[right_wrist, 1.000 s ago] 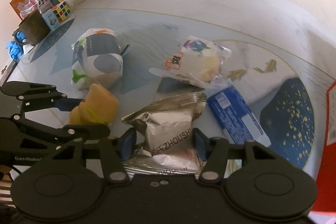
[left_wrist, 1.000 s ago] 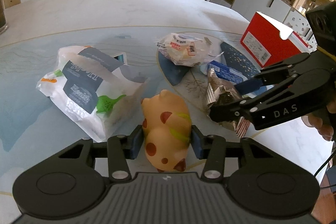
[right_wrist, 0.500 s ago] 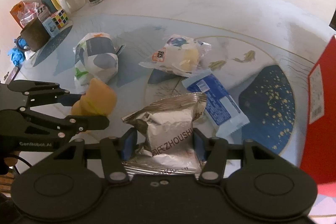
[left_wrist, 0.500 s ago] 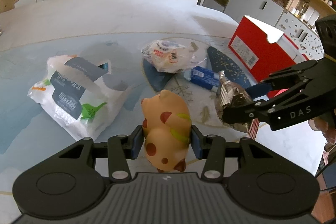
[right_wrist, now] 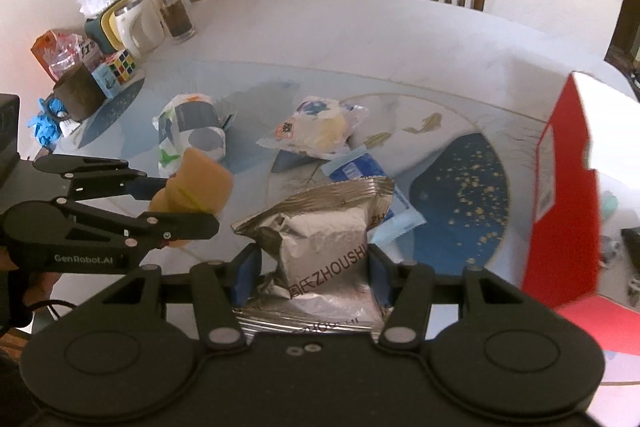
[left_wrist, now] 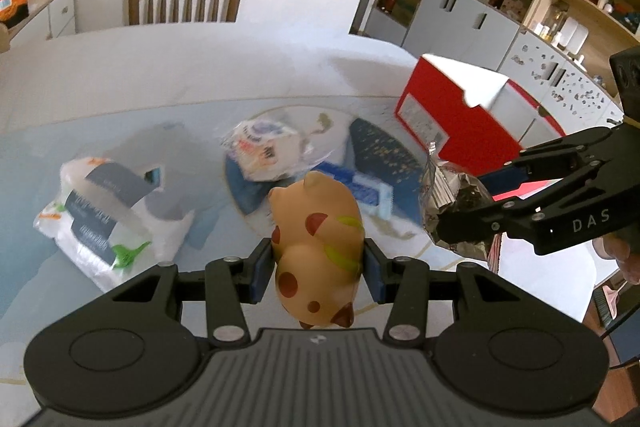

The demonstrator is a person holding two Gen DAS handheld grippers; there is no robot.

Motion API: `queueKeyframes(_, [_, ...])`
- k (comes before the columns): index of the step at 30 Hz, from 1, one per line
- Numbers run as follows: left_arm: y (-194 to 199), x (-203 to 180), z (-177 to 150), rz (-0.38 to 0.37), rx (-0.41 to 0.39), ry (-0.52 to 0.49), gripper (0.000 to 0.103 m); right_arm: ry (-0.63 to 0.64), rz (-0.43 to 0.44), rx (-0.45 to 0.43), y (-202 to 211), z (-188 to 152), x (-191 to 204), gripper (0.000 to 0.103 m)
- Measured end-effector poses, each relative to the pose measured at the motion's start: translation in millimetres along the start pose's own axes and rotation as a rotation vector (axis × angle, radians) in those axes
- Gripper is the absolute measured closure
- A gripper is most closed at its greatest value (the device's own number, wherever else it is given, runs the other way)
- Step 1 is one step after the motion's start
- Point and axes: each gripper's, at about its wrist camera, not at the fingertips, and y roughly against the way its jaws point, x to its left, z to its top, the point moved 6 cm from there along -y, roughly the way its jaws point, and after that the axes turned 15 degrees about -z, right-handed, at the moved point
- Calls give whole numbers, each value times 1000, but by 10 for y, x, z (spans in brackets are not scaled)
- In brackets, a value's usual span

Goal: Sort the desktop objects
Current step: 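Carry the orange toy and silver foil packet over to the red box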

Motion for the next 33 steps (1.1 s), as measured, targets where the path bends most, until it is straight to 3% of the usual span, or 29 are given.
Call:
queueKeyframes(17, [-104,-583,345,-27,-46,-57,58,-46,-32,-94,508,10,-563,48])
queueKeyframes(33, [-478,-1113,608,-43,-55,-97,58,-58,-39,-118,645,-22,-1142,48])
